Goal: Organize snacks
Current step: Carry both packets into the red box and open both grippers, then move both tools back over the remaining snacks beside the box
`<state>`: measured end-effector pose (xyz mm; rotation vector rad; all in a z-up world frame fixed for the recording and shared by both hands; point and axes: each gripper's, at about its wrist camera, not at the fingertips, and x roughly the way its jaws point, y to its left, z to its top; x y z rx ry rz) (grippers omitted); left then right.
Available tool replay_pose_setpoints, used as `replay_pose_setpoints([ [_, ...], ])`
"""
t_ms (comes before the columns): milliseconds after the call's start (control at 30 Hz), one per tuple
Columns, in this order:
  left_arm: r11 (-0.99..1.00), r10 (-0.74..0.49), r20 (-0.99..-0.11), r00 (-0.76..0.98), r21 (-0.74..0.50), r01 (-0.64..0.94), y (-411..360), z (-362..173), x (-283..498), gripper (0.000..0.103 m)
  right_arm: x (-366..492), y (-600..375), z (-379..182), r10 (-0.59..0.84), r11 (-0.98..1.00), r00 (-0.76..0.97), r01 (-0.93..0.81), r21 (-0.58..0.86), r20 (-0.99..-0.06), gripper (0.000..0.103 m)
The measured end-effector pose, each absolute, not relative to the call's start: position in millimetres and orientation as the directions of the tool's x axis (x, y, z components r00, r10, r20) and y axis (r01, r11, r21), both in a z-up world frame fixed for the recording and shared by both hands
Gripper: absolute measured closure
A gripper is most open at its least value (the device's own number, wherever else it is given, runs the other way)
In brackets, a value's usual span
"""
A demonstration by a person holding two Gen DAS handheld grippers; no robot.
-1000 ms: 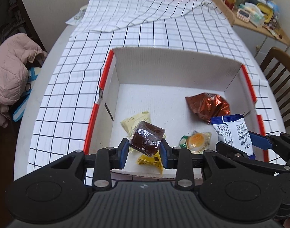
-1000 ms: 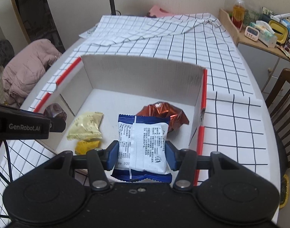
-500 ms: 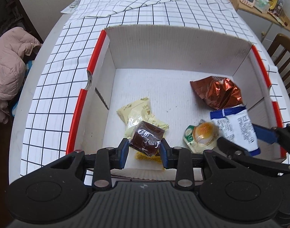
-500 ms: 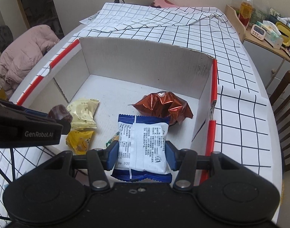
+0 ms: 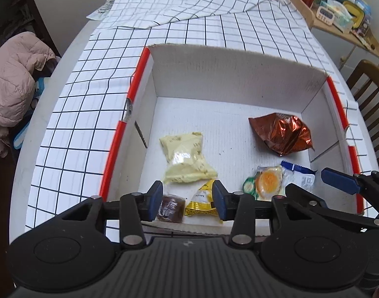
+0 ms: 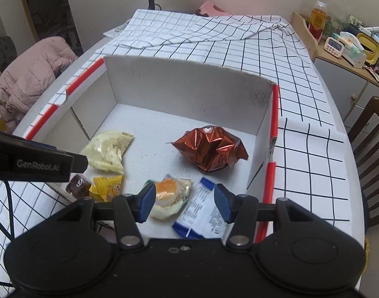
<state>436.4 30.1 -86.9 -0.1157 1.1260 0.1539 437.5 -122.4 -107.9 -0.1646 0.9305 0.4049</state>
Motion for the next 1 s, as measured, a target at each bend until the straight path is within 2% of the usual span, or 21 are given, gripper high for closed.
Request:
replay_pose_setpoints([
  [100,0.982,0.059,-0.892,0.448,-0.029,-0.187,34.5,-77.9,430.1,0.052,432.9,-126.7,-100.0,0.284,0.914,0.54,-0.401,0.055,-0.792,0.049],
  [333,0.979,0.022,-0.863,0.505,-0.083,-0.185,45.8,-53.6,408.2,0.05,412.8,-137.9,-79.9,0.329,0.908,0.561,-0.41,0.091,-0.76,0.046],
  [433,0.979,0.007,-0.845,0.535,-0.102,-0.174,48.3,-41.6,394.2,0.045,401.0,-142.6,-69.8,0.347,0.904,0.575,-0.415,0.102,-0.741,0.046],
  [867,0.984,0.006,-0.762,0.648,-0.112,-0.14,56.3,1.9,309.1,0.043,325.8,-154.9,-29.2,0.469,0.86,0.6,-0.478,0.18,-0.648,0.043],
  [900,0.984,0.001,-0.757,0.653,-0.116,-0.136,56.6,3.1,300.8,0.041,319.5,-156.0,-27.8,0.479,0.856,0.599,-0.482,0.188,-0.642,0.04],
  [933,0.984,-0.003,-0.753,0.659,-0.119,-0.132,57.1,3.8,293.6,0.038,313.7,-156.4,-26.8,0.486,0.852,0.598,-0.486,0.194,-0.638,0.022],
  [967,0.984,-0.006,-0.748,0.663,-0.121,-0.128,57.4,4.6,287.0,0.036,307.5,-156.7,-26.1,0.495,0.847,0.595,-0.492,0.2,-0.633,0.008],
  [1000,0.985,-0.007,-0.745,0.667,-0.122,-0.125,57.8,4.9,280.2,0.036,300.7,-156.5,-25.7,0.506,0.841,0.591,-0.501,0.207,-0.628,0.001],
])
